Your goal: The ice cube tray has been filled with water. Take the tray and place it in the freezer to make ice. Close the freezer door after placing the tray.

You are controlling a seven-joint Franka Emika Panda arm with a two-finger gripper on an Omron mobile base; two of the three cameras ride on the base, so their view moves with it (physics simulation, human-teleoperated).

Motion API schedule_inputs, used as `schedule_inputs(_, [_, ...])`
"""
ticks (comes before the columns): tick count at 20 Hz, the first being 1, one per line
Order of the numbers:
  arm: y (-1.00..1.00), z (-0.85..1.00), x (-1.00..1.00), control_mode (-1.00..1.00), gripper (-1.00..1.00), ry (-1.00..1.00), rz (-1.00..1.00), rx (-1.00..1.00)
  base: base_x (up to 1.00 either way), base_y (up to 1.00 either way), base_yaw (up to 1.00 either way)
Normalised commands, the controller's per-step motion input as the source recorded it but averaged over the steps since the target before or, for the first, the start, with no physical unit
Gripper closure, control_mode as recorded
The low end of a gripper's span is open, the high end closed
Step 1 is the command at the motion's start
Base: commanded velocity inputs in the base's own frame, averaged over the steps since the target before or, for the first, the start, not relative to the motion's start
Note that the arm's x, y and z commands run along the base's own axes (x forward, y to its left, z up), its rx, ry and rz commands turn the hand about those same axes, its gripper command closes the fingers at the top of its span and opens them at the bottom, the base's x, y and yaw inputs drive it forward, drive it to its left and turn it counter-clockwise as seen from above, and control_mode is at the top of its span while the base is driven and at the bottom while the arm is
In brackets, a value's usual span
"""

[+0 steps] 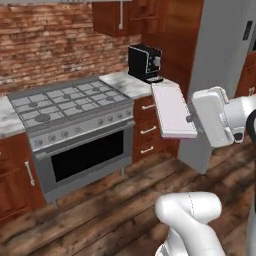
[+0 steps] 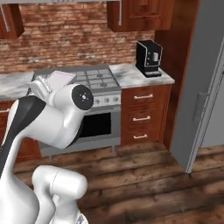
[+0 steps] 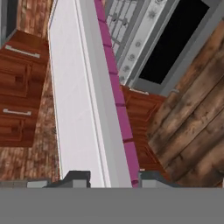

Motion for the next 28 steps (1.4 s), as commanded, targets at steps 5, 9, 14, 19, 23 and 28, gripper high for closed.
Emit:
schedule_inputs(5, [0.00,0.00,0.00,1.00,1.00,0.00,0.00,0.00,-0.74,0.18,-0.36])
schedule_inputs(9, [0.00,0.00,0.00,1.00,1.00,0.00,0.00,0.00,-0.31,-0.03,-0.44])
schedule_inputs(14, [0.00,0.00,0.00,1.00,1.00,0.00,0.00,0.00,0.00,0.00,-0.65])
schedule_inputs(19, [0.00,0.00,0.00,1.00,1.00,0.00,0.00,0.00,0.00,-0.05,-0.66])
schedule_inputs(23, [0.00,0.00,0.00,1.00,1.00,0.00,0.00,0.00,0.00,0.02,-0.58])
schedule_inputs(28, [0.00,0.00,0.00,1.00,1.00,0.00,0.00,0.00,0.16,0.23,-0.53])
